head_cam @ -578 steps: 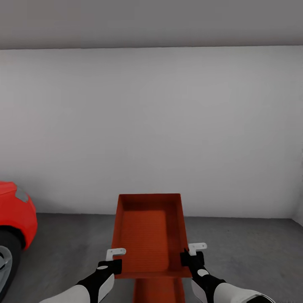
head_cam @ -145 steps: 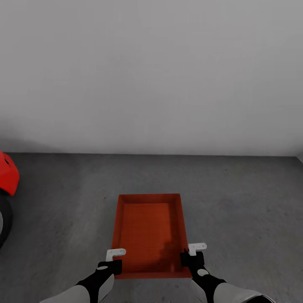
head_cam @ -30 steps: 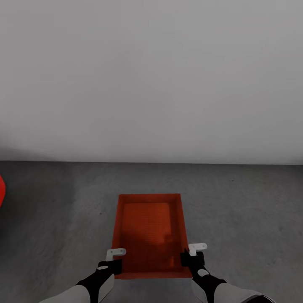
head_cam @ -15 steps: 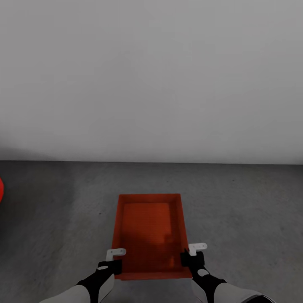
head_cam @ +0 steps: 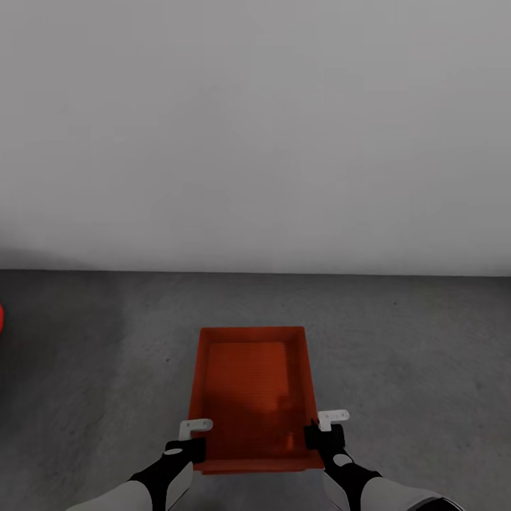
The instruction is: Move the two storage containers from the living room to the garage. In the garage, place one container on the floor and stack the other container on top of it (either order is fine).
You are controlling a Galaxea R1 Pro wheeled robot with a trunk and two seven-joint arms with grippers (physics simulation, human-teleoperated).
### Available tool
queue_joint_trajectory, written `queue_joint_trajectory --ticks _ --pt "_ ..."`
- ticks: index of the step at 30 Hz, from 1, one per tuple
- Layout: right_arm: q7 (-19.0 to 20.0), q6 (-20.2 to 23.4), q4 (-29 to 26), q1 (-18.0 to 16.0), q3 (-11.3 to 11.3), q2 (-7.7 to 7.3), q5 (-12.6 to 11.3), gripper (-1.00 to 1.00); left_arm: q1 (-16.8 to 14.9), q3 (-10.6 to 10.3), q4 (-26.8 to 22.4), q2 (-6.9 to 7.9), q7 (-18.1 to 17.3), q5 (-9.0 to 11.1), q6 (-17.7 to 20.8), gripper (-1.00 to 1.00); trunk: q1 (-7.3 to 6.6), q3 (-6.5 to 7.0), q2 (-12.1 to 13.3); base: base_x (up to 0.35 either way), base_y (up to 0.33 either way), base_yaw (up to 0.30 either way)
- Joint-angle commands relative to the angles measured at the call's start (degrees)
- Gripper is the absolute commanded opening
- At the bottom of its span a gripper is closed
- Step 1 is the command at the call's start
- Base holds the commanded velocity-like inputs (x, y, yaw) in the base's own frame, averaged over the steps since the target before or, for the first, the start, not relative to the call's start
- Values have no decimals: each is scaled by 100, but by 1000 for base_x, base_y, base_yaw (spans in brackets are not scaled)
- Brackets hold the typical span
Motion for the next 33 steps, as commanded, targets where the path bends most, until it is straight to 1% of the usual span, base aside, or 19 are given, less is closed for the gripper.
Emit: queue_joint_trajectory --ticks 1,23,33 --pt "-8 -28 12 -6 -267 37 -104 -100 -2 90 -14 -6 61 4 2 -100 23 -22 -45 0 0 0" --pt "-8 -19 12 -6 -263 36 -106 -100 -2 90 -14 -6 60 4 2 -100 506 -417 -927 0 0 0" --pt "-8 -26 12 -6 -263 37 -104 -100 -2 90 -14 -11 69 3 2 -100 506 -417 -927 0 0 0"
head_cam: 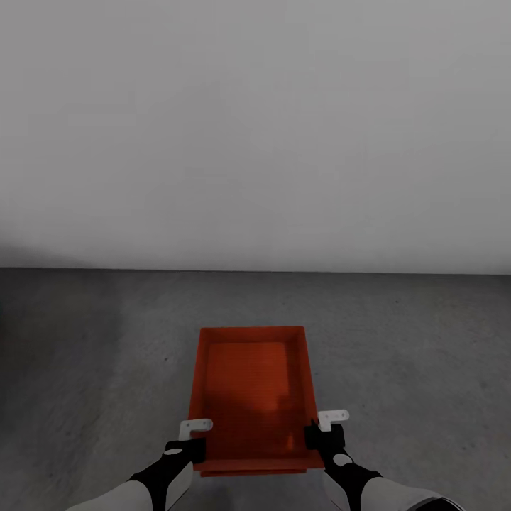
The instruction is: Move the two storage containers from the living room to the garage. In the garage, place one container on the floor and stack the other container on top of it (either order is fine).
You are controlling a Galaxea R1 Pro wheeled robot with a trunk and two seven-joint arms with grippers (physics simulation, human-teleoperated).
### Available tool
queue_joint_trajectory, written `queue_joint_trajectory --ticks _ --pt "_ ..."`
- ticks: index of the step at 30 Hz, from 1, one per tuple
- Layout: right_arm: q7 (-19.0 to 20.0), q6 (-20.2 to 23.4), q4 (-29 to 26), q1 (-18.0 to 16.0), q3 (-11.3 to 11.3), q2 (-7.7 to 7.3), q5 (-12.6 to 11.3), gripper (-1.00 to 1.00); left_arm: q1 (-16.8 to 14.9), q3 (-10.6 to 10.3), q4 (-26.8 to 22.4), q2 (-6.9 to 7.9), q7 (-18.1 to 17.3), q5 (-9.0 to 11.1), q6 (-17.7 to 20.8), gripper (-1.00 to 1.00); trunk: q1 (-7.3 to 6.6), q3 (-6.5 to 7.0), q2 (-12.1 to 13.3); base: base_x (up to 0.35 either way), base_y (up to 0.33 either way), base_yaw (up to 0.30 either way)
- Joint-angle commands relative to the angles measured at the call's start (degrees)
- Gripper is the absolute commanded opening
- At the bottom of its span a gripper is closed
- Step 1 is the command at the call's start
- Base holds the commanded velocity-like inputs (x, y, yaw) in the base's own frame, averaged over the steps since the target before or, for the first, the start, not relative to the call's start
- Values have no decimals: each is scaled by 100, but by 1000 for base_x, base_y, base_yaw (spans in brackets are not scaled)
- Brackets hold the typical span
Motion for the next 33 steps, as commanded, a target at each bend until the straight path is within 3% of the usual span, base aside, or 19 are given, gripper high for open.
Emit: queue_joint_trajectory --ticks 1,33 --pt "-10 -31 15 -5 -248 41 -128 -100 -2 92 -15 -12 63 -4 2 -100 0 -3 -3 0 0 0" --pt "-10 -32 15 -5 -248 41 -128 -100 -2 92 12 -12 66 0 -183 -100 0 -3 -3 -49 0 0"
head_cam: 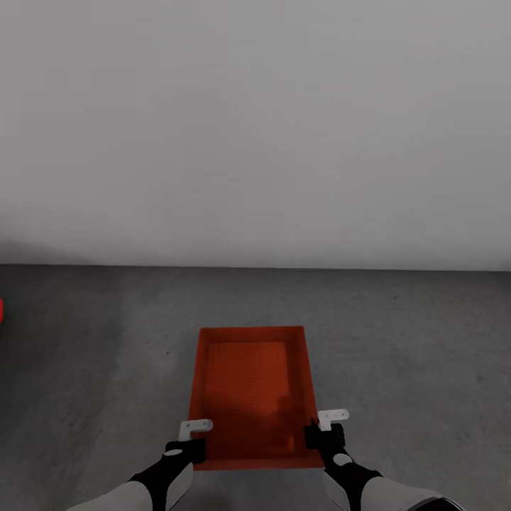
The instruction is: Move the two storage containers from the living room to the garage. In the garage, place one container on the floor and stack the other container on top of it (either order is fine).
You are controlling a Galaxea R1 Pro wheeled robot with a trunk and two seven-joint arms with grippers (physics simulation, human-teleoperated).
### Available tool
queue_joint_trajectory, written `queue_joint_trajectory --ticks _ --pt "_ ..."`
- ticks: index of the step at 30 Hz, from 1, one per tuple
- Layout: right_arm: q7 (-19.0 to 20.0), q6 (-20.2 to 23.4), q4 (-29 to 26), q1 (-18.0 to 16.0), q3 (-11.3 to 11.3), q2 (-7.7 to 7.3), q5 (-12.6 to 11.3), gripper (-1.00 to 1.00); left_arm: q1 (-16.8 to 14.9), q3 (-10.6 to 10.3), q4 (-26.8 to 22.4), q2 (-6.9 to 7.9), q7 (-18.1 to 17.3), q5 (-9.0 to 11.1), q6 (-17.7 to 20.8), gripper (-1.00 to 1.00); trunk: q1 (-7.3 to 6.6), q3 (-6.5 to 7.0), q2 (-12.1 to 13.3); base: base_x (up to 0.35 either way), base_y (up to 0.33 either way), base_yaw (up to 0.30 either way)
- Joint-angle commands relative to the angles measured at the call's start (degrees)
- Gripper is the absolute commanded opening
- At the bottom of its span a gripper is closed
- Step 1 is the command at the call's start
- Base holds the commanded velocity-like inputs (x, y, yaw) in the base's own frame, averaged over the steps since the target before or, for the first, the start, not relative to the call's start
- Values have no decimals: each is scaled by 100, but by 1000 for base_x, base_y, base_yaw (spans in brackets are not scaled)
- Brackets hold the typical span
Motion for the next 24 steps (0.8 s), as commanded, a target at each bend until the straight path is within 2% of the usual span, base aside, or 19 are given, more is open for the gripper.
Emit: queue_joint_trajectory --ticks 1,9,24 --pt "-9 -30 25 -3 -266 47 -152 -100 -4 100 -19 -5 66 -31 -133 -100 0 -4 -3 -21 0 0" --pt "-9 -30 25 -3 -265 47 -151 -100 -4 100 -19 -3 78 -30 -133 -100 0 -4 -3 -106 0 0" --pt "-9 -15 25 -3 -265 43 -153 -100 -4 100 -19 -9 79 -25 -133 -100 0 -4 -3 -9 0 0"
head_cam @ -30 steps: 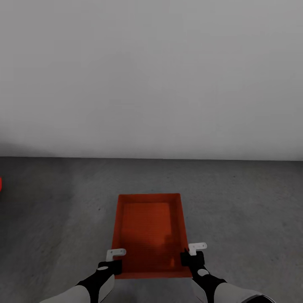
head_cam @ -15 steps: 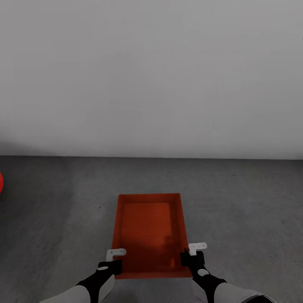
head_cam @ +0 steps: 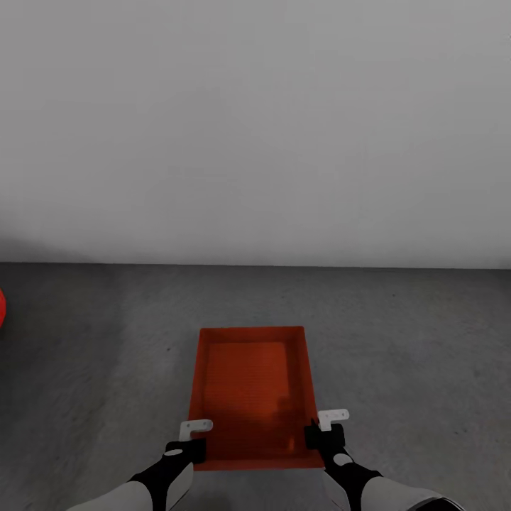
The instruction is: Move the two storage containers from the living room to the garage. In the garage, place one container on the floor and stack the other container on top of it (either order is fine).
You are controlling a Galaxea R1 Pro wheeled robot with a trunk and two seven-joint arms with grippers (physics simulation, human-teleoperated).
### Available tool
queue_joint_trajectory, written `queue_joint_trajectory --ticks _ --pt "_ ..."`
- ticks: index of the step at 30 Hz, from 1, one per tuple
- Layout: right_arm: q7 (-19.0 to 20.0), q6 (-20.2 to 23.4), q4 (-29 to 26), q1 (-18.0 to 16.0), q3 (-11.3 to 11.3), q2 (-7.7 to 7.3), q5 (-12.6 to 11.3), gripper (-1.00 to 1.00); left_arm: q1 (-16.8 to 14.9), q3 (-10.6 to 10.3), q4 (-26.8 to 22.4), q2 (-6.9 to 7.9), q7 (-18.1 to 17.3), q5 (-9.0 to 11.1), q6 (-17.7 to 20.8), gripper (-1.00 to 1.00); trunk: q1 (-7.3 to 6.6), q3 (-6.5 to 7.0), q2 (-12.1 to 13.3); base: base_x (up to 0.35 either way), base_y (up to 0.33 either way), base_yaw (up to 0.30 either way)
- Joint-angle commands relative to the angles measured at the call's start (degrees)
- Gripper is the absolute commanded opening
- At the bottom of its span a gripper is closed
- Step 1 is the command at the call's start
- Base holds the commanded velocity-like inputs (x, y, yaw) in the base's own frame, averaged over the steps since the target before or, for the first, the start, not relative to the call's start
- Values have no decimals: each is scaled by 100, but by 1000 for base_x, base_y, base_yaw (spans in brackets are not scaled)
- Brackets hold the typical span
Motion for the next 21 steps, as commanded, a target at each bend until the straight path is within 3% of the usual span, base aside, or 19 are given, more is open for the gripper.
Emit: queue_joint_trajectory --ticks 1,9,17,21 --pt "-15 -36 27 -3 -238 49 -184 -100 -4 113 -18 -2 65 -41 -152 -100 0 -4 -3 0 0 0" --pt "-15 -43 27 -3 -238 52 -184 -100 -4 114 -18 1 66 -39 -152 -100 0 -4 -3 0 0 0" --pt "-15 -43 27 -3 -239 48 -186 -100 -4 121 -18 2 67 -39 -151 -100 176 -147 -323 0 0 0" --pt "-15 -43 27 -3 -240 47 -183 -100 -4 122 -18 2 64 -39 -150 -100 176 -147 -323 0 0 0"
